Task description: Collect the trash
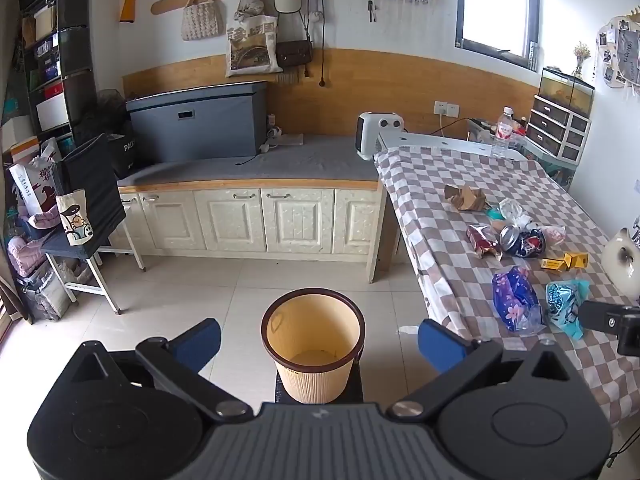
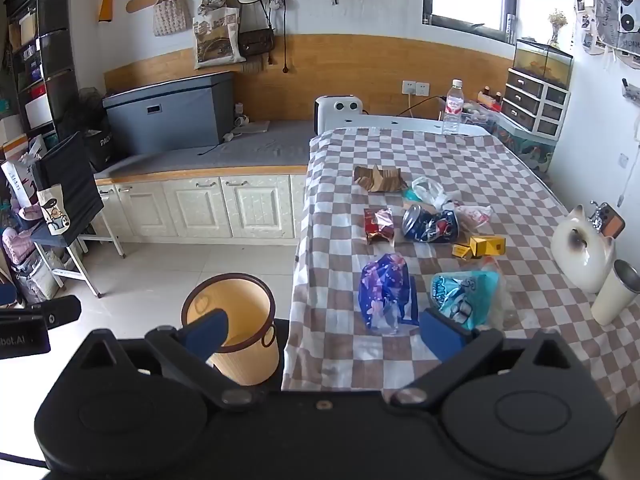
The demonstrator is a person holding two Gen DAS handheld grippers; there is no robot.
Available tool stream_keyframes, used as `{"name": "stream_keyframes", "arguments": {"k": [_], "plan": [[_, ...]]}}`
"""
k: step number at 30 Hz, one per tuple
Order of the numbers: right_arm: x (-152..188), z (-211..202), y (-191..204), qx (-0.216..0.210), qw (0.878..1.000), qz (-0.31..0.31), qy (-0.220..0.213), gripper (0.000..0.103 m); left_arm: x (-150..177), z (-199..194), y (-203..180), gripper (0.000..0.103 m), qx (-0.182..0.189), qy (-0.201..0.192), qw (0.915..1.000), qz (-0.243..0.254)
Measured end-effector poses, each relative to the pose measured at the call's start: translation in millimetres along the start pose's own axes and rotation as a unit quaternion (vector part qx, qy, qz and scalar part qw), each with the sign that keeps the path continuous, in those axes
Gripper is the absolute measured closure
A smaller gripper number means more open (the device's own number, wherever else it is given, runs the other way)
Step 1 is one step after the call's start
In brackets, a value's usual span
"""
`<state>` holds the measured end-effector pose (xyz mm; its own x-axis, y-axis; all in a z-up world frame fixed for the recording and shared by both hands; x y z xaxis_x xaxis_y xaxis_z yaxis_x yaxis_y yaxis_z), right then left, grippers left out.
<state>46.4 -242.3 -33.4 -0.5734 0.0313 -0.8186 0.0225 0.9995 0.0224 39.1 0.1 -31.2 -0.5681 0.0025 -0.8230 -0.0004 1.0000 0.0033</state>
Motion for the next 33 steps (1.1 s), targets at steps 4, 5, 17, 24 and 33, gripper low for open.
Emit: {"name": "stream_keyframes", "arguments": {"k": [4,5,17,24,33], "plan": [[0.4,0.6,-0.3,0.001,1.0,-0.001,0.001,0.0,-0.1,0.1,0.5,0.0,0.0,0.0,1.0,0.0],[0.5,0.7,-0.3,0.001,1.0,0.0,0.001,0.0,0.0,0.0,-0.1,0.0,0.0,0.0,1.0,0.001],[2.0,2.0,-0.5,-0.001,1.0,0.001,0.002,0.0,0.1,0.0,-0.1,0.0,0.0,0.0,1.0,0.0],[2.1,2.4,-0.8,-0.001,1.0,0.0,0.002,0.0,0.1,-0.3,-0.5,0.0,0.001,0.001,1.0,0.0],[2.0,3.4,-1.5,-0.001,1.0,0.0,0.003,0.0,0.1,-0.3,-0.7,0.0,0.002,0.002,1.0,0.0]]}}
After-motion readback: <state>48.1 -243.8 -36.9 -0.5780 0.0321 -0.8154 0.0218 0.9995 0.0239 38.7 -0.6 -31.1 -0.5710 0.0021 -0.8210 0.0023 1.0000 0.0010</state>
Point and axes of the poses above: each gripper's, at about its wrist camera, not at the fingertips, and z roughly the way its jaws point, y to its left, x to its underside, the point moved 5 cm from there along z, roughly the way its jaws point, and after that the axes turned 4 degrees about -y, right-handed, at the moved point
